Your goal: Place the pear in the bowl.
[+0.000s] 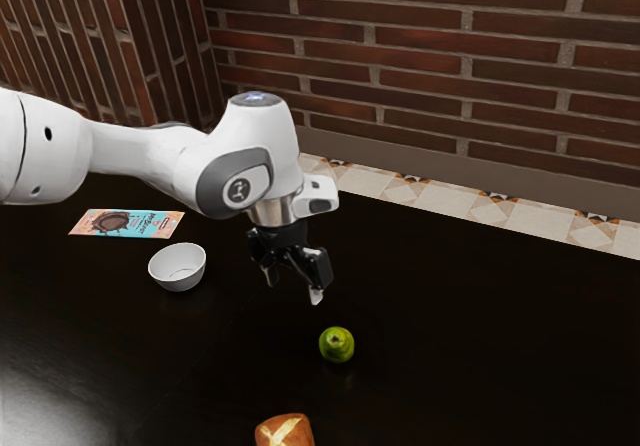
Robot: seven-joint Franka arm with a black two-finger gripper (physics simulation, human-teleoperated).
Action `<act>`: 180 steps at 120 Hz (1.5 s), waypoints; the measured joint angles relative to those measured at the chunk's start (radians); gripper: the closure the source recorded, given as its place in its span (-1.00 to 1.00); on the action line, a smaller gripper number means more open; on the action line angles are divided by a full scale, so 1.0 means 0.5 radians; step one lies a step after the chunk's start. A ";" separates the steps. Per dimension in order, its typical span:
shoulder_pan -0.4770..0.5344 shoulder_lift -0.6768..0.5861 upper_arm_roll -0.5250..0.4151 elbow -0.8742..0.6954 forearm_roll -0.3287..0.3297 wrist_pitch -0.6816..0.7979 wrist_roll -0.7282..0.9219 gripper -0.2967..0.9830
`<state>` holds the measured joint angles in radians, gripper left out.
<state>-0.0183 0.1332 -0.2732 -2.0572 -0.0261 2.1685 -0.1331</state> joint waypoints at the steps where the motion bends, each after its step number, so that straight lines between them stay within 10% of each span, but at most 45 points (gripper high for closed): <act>1: 0.001 0.007 -0.003 -0.003 0.000 0.008 -0.002 -0.54; 180: 0.012 0.508 -0.143 -0.018 0.074 0.585 0.017 -0.54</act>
<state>-0.0122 0.3872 -0.3449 -2.0663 0.0109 2.4610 -0.1245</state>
